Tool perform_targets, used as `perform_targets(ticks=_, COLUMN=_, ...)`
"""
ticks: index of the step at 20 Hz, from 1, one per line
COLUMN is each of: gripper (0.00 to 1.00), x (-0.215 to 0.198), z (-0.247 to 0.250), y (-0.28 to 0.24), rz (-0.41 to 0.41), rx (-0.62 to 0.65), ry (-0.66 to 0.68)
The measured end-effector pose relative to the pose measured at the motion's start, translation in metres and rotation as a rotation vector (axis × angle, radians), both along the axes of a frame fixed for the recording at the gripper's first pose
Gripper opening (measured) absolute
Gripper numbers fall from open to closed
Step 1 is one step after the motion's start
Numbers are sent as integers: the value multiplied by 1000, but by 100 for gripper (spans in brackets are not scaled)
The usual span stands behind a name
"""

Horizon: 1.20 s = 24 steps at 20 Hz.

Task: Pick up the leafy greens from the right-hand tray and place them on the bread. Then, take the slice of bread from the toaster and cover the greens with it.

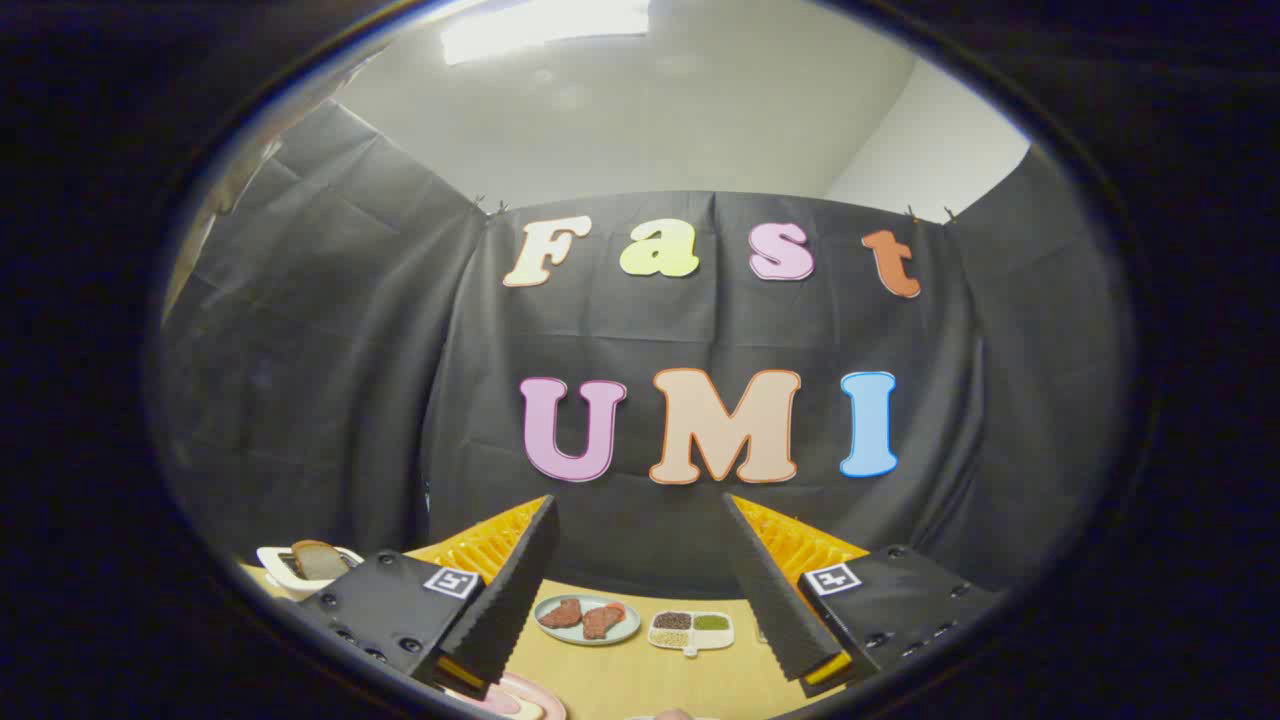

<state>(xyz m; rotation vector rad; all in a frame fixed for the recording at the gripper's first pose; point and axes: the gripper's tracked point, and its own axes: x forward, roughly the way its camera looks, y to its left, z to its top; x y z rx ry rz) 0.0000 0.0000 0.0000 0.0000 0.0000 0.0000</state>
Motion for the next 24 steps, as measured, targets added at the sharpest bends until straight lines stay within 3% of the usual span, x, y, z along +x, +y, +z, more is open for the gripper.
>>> perform_targets(ticks=16, gripper=100, x=-13, z=12, y=-35, rz=-7, rx=29, ry=-38)
perform_targets(ticks=20, gripper=100, x=-12, z=4, y=-41, rz=16, rx=30, ry=-19)
perform_targets(ticks=24, gripper=100, x=-16, z=-27, y=-42, rz=96, rx=65, ry=56)
